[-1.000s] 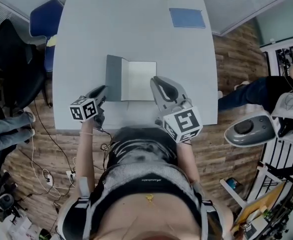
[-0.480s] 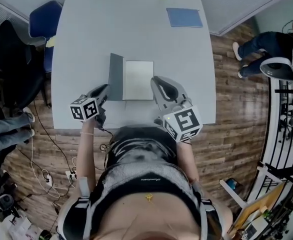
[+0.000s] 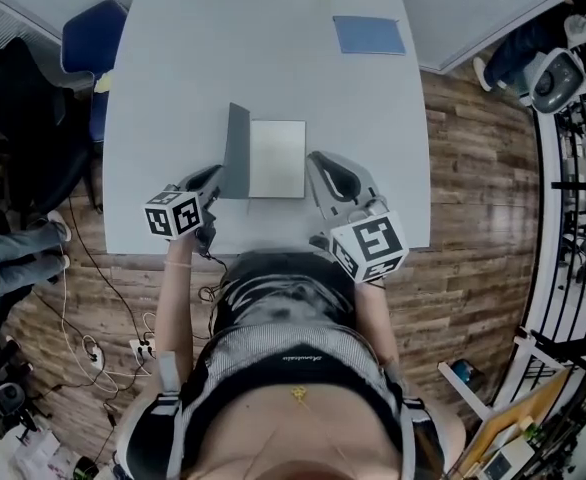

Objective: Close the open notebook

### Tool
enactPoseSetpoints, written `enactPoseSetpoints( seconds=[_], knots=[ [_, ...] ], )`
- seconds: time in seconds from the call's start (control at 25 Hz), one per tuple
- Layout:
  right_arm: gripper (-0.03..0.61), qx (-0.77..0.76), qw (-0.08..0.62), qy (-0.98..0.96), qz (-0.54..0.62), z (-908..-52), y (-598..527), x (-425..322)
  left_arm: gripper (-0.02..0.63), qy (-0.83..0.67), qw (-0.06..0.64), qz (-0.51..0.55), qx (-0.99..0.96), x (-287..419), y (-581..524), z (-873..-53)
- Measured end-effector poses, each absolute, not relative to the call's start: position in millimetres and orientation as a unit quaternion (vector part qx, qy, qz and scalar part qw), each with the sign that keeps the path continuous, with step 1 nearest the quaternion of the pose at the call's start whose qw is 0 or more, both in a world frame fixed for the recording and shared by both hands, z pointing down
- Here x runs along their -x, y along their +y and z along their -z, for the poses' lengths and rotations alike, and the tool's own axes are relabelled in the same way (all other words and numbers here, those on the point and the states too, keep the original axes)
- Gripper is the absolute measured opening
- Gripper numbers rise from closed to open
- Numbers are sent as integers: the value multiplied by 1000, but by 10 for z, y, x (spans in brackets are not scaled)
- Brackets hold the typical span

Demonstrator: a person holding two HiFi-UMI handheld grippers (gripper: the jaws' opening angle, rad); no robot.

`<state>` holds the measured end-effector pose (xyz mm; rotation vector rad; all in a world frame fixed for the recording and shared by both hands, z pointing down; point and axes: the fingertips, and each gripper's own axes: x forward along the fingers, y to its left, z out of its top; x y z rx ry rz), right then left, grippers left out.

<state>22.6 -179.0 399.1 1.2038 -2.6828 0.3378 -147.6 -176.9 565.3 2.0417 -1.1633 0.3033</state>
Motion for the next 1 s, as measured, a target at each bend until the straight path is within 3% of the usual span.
enactPoseSetpoints(
  seconds=[1.0],
  knots=[
    [13,-383,99,-912,-111,-4013,-1744,-391,21,-461,358,-130,-802,1045,-1727,-5645]
  ],
)
